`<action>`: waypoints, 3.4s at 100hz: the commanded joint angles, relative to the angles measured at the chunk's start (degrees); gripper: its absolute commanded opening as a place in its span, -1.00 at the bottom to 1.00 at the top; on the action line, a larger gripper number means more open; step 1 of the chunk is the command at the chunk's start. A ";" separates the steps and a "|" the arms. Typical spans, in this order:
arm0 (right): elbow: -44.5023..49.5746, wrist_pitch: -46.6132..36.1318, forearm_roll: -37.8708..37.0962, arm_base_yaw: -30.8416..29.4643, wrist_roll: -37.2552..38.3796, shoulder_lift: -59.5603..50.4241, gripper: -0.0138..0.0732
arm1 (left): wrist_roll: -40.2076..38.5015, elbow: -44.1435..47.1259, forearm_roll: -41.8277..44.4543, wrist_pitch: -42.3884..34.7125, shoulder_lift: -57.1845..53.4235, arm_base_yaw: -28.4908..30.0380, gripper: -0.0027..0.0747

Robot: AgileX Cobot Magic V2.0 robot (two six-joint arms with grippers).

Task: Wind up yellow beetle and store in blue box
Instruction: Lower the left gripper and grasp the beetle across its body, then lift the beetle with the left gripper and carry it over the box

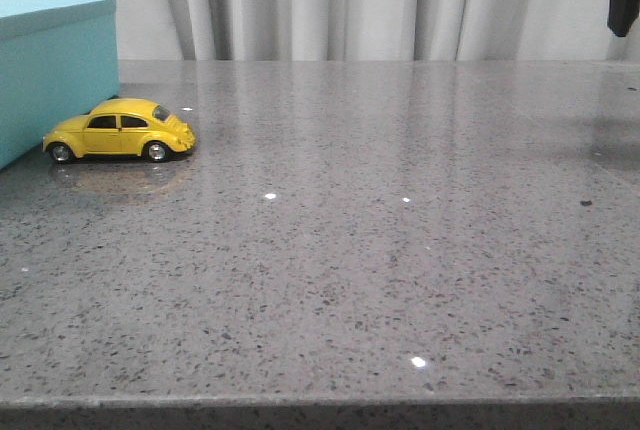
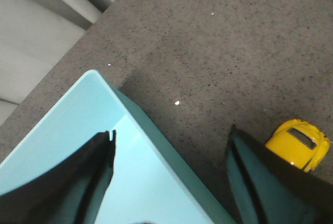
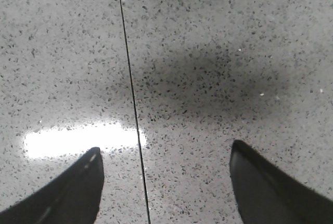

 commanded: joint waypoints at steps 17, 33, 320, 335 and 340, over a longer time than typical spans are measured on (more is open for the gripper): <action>-1.42 -0.93 -0.82 -0.02 -0.40 -2.46 0.49 | 8.04 -4.22 -4.42 2.17 2.24 -2.69 0.21; -1.42 -0.93 -0.82 -0.02 -0.40 -2.46 0.49 | 12.21 -4.22 -4.77 3.28 4.10 -3.96 0.21; -1.42 0.33 -0.82 -0.02 -1.66 -2.46 0.49 | 4.79 -32.41 -5.65 18.19 18.69 -1.86 -0.44; -1.42 0.33 -0.82 -0.02 -1.85 -2.46 0.49 | 1.18 -33.35 -5.64 19.90 18.56 1.02 -0.44; -1.42 0.28 -0.82 -0.02 -1.84 -2.46 0.49 | -0.17 -33.35 -5.64 20.24 18.45 1.94 -0.44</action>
